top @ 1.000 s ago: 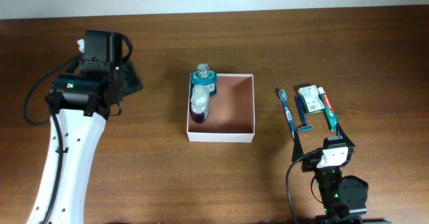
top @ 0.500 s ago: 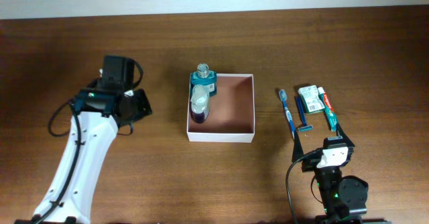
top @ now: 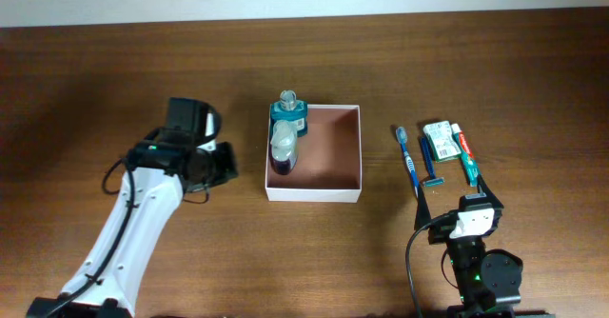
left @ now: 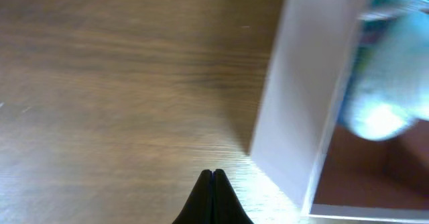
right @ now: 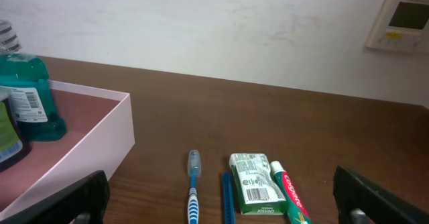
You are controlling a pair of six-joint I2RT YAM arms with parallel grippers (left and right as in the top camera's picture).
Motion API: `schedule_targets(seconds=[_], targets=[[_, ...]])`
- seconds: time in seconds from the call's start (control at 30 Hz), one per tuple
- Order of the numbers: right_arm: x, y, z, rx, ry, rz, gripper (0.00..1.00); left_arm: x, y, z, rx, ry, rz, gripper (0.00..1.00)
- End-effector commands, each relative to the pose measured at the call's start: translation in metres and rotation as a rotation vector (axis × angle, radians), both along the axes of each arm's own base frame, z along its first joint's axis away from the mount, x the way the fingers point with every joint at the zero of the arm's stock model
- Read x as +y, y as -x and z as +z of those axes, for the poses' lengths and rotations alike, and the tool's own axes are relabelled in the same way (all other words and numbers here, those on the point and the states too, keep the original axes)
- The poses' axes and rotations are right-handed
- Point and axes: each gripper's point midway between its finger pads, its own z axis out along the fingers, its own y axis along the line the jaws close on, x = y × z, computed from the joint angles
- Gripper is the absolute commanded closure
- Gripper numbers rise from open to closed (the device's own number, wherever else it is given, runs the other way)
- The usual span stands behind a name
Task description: Pack container
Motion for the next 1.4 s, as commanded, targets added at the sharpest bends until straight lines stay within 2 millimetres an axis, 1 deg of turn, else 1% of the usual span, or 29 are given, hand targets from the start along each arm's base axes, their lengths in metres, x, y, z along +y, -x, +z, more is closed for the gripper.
schedule_targets(seconds=[0.0,0.07,0.2,0.37,0.53,0.63,0.7,0.9,1.17,1.37], targets=[[-0.001,0.000,-0.001,-0.001,-0.001,-0.002,0.02,-0.021,0.002,-0.002,-0.011,0.021,-0.083,1.00],[-0.001,0.000,-0.001,-0.001,-0.001,-0.002,0.02,-0.029,0.000,0.000,-0.030,0.018,-0.104,1.00],[-0.001,0.000,-0.001,-0.001,-0.001,-0.002,0.02,-0.025,-0.005,0.000,-0.060,-0.042,-0.095,1.00],[-0.001,0.000,-0.001,-0.001,-0.002,-0.002,0.02,-0.026,-0.005,-0.002,-0.061,-0.039,-0.094,0.99],[-0.001,0.000,-0.001,-0.001,-0.001,-0.002,0.02,-0.027,-0.002,-0.017,-0.057,-0.032,-0.097,0.99],[-0.001,0.000,-0.001,-0.001,-0.001,-0.002,0.02,-0.034,-0.001,-0.025,-0.067,0.013,-0.114,1.00],[-0.001,0.000,-0.001,-0.001,-0.002,-0.002,0.02,-0.040,-0.001,-0.025,-0.070,0.043,-0.126,1.00],[-0.001,0.000,-0.001,-0.001,-0.002,-0.002,0.02,-0.046,0.000,-0.025,-0.068,0.077,-0.140,1.00],[-0.001,0.000,-0.001,-0.001,-0.002,-0.002,0.02,-0.056,0.004,-0.025,-0.066,0.087,-0.173,0.99],[-0.001,0.000,-0.001,-0.001,-0.002,-0.002,0.02,-0.058,0.005,-0.024,-0.069,0.089,-0.179,0.99]])
